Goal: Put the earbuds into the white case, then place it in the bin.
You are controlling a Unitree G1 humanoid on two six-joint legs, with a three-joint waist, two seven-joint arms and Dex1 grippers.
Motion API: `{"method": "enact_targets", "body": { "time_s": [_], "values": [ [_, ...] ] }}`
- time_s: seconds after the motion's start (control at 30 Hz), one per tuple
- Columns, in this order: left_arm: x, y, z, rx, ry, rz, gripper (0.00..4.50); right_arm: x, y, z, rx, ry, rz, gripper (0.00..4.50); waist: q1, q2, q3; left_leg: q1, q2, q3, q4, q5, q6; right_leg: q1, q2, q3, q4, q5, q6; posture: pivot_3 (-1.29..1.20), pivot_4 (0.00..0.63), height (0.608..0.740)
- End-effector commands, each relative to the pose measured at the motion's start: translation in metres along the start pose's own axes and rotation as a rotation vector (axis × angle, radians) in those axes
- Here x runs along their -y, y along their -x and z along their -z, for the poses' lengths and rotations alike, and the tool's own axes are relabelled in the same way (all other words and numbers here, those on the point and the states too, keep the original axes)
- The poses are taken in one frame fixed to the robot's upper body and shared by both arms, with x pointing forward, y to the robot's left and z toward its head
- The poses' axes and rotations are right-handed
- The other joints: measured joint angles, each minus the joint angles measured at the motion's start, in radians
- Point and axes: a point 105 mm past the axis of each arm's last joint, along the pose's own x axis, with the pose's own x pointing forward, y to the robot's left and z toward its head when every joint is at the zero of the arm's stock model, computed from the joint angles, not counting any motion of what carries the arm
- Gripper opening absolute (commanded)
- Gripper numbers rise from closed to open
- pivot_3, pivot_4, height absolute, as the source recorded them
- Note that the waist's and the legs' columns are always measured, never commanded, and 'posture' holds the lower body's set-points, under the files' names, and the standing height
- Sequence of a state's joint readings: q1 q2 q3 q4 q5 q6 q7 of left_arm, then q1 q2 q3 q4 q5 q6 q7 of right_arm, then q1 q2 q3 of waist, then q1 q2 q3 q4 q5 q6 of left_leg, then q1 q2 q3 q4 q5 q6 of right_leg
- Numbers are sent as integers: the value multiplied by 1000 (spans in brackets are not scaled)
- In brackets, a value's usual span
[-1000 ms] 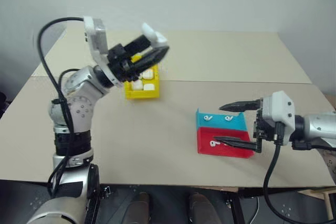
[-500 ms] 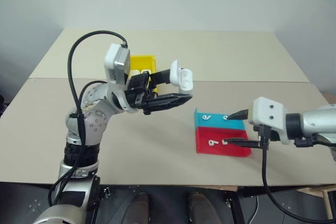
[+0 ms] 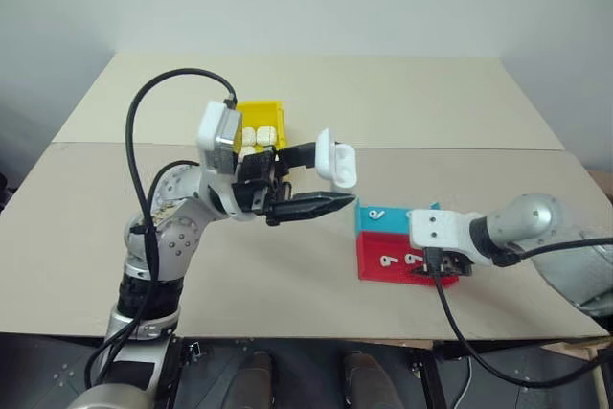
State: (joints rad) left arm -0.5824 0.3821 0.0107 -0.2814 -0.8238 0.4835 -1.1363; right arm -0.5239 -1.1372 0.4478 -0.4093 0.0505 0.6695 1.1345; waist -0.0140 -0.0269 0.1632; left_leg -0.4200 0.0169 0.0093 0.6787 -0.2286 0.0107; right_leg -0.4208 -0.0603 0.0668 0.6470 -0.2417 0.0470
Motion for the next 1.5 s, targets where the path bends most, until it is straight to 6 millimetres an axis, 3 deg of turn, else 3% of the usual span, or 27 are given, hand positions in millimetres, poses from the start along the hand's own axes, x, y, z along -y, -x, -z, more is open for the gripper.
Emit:
{"method": "enact_targets", "body": {
  "time_s": [0.03, 0.37, 0.47, 0.63, 0.83, 0.9, 1.07, 1.23, 1.37, 1.5],
  "values": [
    [6, -4, -7, 4, -46, 8, 2792, 5, 0, 1, -28, 34, -2, 2956, 0, 0, 0, 0, 0, 0, 0, 0, 0, 0, 0, 0, 0, 0, 0, 0, 150, 740],
    [7, -5, -8, 2, -50, -6, 2792, 2, -13, 4, -39, 30, -46, 2956, 1, 0, 0, 1, 0, -2, 0, 0, 0, 1, 0, 0, 0, 0, 0, 0, 150, 740],
    [7, -5, -8, 2, -50, -7, 2792, 2, -14, 5, -52, 39, -40, 2366, 0, 0, 0, 1, 0, -2, 0, 0, 0, 1, 0, 0, 0, 0, 0, 0, 150, 740],
    [7, -6, -10, 4, -48, -1, 2792, -2, -15, 5, -50, 39, -51, 647, 1, 0, 0, 1, 0, -2, 0, 0, 0, 1, 0, 0, 0, 0, 0, 0, 150, 740],
    [7, -6, -10, 5, -43, 7, 2792, -3, -11, 1, -18, 9, -47, 603, 1, 0, 0, 1, 0, -2, 0, 0, 0, 2, 0, 0, 0, 0, 0, 0, 150, 740],
    [6, -6, -10, 5, -43, 8, 2792, 0, -1, -5, 28, -25, -31, 603, 1, 0, 0, 1, 0, -2, 0, 0, 0, 2, 0, 0, 0, 0, 0, 0, 150, 740],
    [6, -6, -11, 2, -39, 25, 2792, 10, 47, -34, 312, -150, 72, 603, 2, 0, 0, 0, 0, -3, 0, 0, 0, 1, 0, 0, 0, 0, 0, 0, 150, 740],
    [5, -8, -10, 3, -25, 53, 2792, 21, 78, -48, 534, -170, 284, 603, 2, 0, 0, 0, 0, -4, 0, 0, 0, 2, 0, -1, 0, 0, 0, 0, 150, 740],
    [1, -10, -8, -2, -13, 67, 2792, 30, 109, -72, 776, -183, 443, 603, 1, 0, 0, 0, -1, -4, 0, 0, 0, 2, 0, -1, 0, 0, 0, 0, 150, 740],
    [0, -10, -7, -11, 0, 75, 2792, 33, 114, -81, 851, -232, 515, 603, -1, 1, 0, 1, 0, -4, -1, 0, 0, 1, 0, -1, 0, 0, 0, 0, 150, 740]
  ]
}}
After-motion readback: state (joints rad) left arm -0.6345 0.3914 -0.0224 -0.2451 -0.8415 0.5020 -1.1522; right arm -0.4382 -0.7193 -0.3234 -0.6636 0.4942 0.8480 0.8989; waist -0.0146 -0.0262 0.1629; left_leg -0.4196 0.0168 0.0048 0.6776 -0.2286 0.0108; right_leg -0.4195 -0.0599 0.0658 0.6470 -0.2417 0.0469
